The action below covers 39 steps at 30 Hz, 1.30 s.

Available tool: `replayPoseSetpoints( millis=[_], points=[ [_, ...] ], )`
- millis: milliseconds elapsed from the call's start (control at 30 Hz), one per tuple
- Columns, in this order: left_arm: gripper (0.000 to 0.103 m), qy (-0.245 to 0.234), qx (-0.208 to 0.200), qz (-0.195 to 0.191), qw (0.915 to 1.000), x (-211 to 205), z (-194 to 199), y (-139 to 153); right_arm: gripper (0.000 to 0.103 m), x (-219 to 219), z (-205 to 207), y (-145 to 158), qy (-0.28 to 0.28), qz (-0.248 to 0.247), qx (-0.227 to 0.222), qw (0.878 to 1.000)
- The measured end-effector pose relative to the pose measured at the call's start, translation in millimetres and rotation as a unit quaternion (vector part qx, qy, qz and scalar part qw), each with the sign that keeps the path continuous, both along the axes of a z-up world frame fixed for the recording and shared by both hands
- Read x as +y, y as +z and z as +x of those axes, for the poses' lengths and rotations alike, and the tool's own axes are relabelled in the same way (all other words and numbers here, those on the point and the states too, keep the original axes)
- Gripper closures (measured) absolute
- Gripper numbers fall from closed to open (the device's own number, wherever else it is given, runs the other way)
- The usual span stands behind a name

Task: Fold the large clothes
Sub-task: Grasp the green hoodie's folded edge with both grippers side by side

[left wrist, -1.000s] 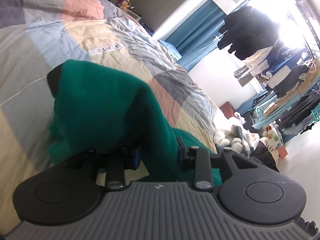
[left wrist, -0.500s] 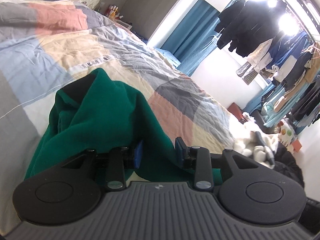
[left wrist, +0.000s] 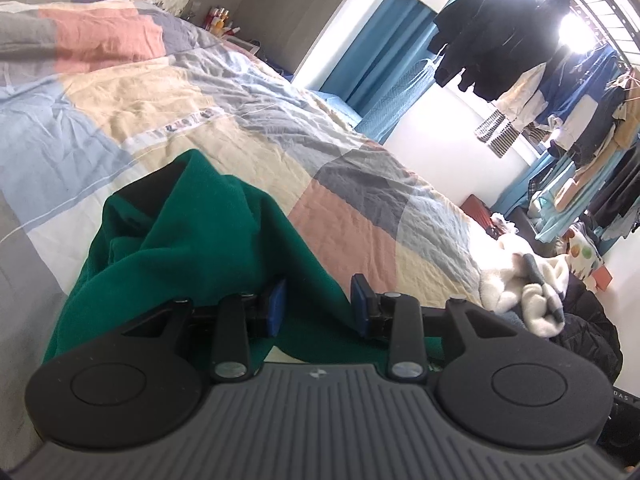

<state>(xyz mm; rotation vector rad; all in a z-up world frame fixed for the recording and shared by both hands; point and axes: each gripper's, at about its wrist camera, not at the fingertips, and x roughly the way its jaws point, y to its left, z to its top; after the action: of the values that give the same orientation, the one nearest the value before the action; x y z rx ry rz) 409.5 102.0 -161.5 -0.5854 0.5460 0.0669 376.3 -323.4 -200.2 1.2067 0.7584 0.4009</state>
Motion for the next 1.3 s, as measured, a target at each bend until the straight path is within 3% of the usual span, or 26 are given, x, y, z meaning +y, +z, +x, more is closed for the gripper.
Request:
replayPoseSetpoints(
  millis=[100, 167, 267, 333, 400, 467, 600, 800, 933, 1067, 1167, 1300],
  points=[
    [0.038, -0.021, -0.003, 0.0, 0.9998, -5, -5, 10, 0.077, -2, -7, 4, -0.002, 0.007, 0.001, 1.0],
    [0.029, -0.035, -0.007, 0.0, 0.9994, -9, -9, 17, 0.073, 0, -12, 12, 0.001, -0.014, -0.006, 1.0],
    [0.019, -0.053, -0.013, 0.0, 0.9985, -12, -16, 24, 0.046, 4, -23, 28, -0.003, -0.049, -0.03, 0.998],
    [0.018, -0.064, -0.016, 0.011, 0.9977, -16, -20, 29, 0.023, 8, -32, 41, -0.001, -0.081, -0.053, 0.995],
    [0.017, -0.078, -0.023, 0.029, 0.9962, -21, -26, 34, 0.016, 16, -39, 58, 0.006, -0.143, -0.078, 0.987],
    [0.014, -0.087, -0.027, 0.051, 0.9945, -25, -29, 38, 0.016, 27, -47, 74, 0.012, -0.223, -0.108, 0.969],
    [0.009, -0.09, -0.029, 0.082, 0.9922, -30, -29, 39, 0.016, 49, -60, 91, 0.012, -0.349, -0.171, 0.921],
    [0.009, -0.062, 0.001, 0.165, 0.9843, -37, -17, 25, 0.017, 58, -49, 76, 0.01, -0.443, -0.196, 0.875],
    [0.007, -0.066, 0.012, 0.192, 0.9791, -40, -9, 17, 0.017, 67, -40, 68, 0.03, -0.498, -0.198, 0.844],
    [0.003, -0.076, 0.021, 0.212, 0.974, -43, 2, 4, 0.017, 71, -29, 62, 0.044, -0.507, -0.184, 0.841],
    [0.002, -0.077, 0.029, 0.196, 0.9772, -36, 12, -3, 0.017, 73, -17, 56, 0.054, -0.513, -0.179, 0.838],
    [0.001, -0.084, 0.043, 0.173, 0.9805, -25, 26, -12, 0.017, 72, 4, 47, 0.054, -0.506, -0.161, 0.846]
  ],
)
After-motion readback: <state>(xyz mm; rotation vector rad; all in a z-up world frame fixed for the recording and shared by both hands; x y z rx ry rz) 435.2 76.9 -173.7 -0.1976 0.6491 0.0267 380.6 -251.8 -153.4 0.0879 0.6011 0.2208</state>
